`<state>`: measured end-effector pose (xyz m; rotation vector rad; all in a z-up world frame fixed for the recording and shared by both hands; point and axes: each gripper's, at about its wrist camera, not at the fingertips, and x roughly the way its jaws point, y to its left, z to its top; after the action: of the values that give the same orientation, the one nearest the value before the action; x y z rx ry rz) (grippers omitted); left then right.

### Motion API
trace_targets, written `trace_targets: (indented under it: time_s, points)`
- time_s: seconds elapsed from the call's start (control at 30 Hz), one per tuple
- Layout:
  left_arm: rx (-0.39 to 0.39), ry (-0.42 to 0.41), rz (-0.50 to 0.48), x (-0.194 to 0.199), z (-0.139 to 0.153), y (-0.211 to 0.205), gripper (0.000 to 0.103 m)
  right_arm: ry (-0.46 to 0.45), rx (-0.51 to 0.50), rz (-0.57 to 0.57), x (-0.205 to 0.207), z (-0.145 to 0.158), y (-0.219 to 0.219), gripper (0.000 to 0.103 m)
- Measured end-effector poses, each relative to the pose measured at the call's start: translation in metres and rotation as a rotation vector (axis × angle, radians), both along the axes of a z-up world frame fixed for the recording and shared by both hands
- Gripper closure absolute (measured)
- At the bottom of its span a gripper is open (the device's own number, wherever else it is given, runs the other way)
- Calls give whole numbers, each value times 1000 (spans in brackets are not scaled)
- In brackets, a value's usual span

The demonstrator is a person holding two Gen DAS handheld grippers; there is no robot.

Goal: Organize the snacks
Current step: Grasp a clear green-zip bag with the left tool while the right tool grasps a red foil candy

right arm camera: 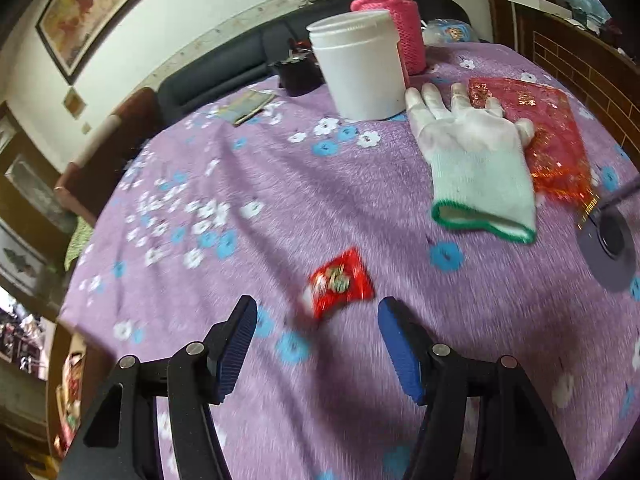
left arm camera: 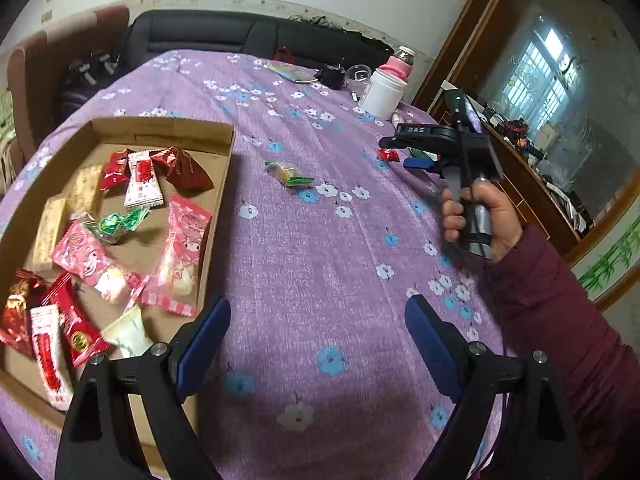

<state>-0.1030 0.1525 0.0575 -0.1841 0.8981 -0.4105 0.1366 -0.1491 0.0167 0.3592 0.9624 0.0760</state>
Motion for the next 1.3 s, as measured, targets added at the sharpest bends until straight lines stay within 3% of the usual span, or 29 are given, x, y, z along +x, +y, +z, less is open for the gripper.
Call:
trace_targets:
  time_s: [0.1, 0.17, 0.27, 0.47, 0.57, 0.63, 0.7, 0.8, 0.93, 0.97, 1.03, 1.07, 1.3]
  points:
    - [-2, 7, -2, 10, 0, -2, 15, -2, -35, -37, 11, -3, 0, 50]
    - [6, 9, -5, 15, 1, -6, 15, 0, -102, -56, 16, -4, 4, 74]
    - [21, 5, -10, 26, 5, -15, 15, -7, -169, -39, 13, -4, 10, 81]
    - [94, -30, -61, 69, 21, -51, 15, 17, -188, 10, -34, 0, 0, 82]
    - [153, -18, -68, 102, 17, -70, 15, 35, -134, 29, -70, -2, -7, 82]
    - [157, 35, -60, 130, 7, -77, 20, 32, -75, 44, -93, -2, -10, 82]
    - [162, 71, -36, 151, -3, -80, 34, 17, -17, 55, -110, -3, -14, 82]
    - [188, 121, 16, 174, -20, -79, 37, -16, 23, 69, -117, -7, -17, 81]
    - [248, 134, 37, 182, -33, -84, 37, -26, 37, 87, -114, -7, -18, 81]
    - [261, 133, 32, 183, -36, -87, 41, -28, 34, 90, -116, -7, -17, 81]
    - [306, 131, 26, 185, -42, -93, 72, -30, 34, 91, -118, -7, -16, 81]
    - [322, 120, 27, 184, -43, -96, 74, -32, 38, 91, -117, -7, -17, 81]
    - [291, 49, 18, 149, -18, -91, 75, -40, 97, 80, -118, -8, -25, 82]
